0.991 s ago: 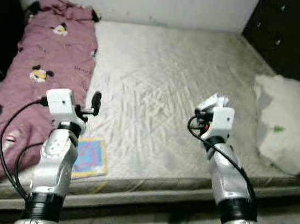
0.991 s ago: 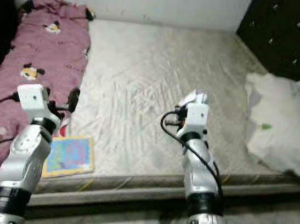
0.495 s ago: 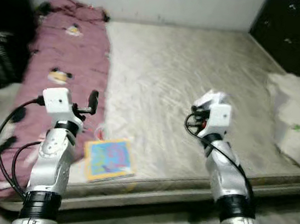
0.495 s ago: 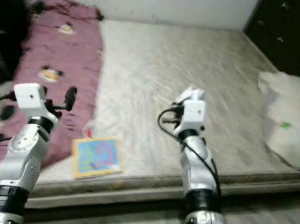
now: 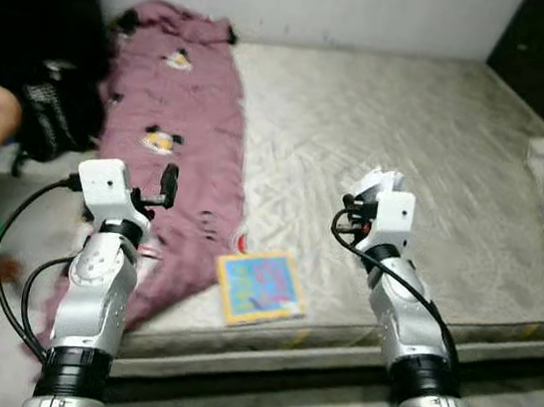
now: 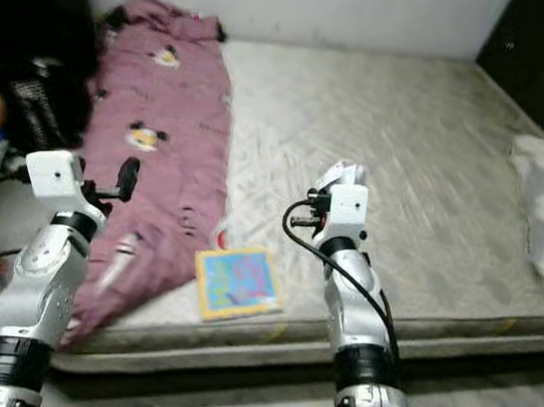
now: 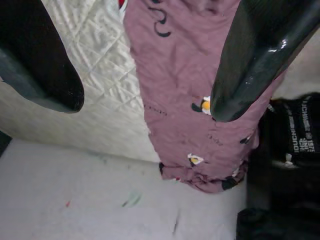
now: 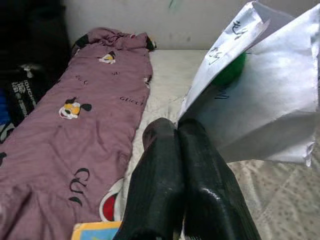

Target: Clean up the room

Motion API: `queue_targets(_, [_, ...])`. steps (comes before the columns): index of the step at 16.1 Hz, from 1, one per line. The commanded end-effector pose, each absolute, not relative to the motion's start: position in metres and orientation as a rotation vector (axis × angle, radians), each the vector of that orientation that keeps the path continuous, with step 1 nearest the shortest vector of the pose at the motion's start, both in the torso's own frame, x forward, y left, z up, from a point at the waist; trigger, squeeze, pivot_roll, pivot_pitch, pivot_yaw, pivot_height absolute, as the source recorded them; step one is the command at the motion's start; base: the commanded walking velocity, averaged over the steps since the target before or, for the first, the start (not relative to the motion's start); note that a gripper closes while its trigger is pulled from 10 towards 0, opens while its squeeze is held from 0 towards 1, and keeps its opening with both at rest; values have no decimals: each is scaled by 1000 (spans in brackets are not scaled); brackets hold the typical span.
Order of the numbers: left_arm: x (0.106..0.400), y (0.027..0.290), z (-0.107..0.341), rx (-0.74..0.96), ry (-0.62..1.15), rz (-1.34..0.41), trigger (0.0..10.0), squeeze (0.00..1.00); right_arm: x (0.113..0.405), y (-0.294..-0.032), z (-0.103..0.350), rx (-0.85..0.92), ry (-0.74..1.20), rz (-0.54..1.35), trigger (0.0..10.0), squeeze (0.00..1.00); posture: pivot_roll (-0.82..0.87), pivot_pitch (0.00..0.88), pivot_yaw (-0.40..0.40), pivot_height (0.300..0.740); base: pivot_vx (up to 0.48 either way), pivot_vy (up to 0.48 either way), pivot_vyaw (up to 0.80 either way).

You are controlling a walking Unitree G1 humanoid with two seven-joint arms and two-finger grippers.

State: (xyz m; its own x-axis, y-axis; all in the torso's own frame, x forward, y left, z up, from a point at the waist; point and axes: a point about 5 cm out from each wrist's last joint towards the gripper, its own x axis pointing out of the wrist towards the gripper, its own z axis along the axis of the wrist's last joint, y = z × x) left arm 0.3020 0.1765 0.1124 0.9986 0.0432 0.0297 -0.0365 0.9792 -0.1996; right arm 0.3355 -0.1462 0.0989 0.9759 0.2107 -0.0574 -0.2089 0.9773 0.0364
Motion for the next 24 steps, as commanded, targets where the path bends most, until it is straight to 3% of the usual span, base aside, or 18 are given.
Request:
queue_targets(1, [303, 167, 112, -201, -23, 12, 10000, 0, 335, -156, 101, 32, 48, 187, 10000, 0, 20, 0, -4, 740, 0, 480, 0])
queue_targets(4, [303, 167, 113, -195, -39, 7, 10000, 0, 335, -154, 104, 15, 25, 203, 10000, 0, 21, 0, -2, 740, 0, 320, 194])
queue_targets(16, [305, 183, 118, -177, -46, 66, 10000, 0, 340, -140, 111, 5, -13, 247, 10000, 0, 43, 0, -2, 740, 0, 0, 800])
queue_targets(24, [289, 185, 109, -119, -34, 105, 10000, 0, 333, -126, 106, 8, -4, 312, 10000, 0, 60, 0, -25, 740, 0, 0, 800])
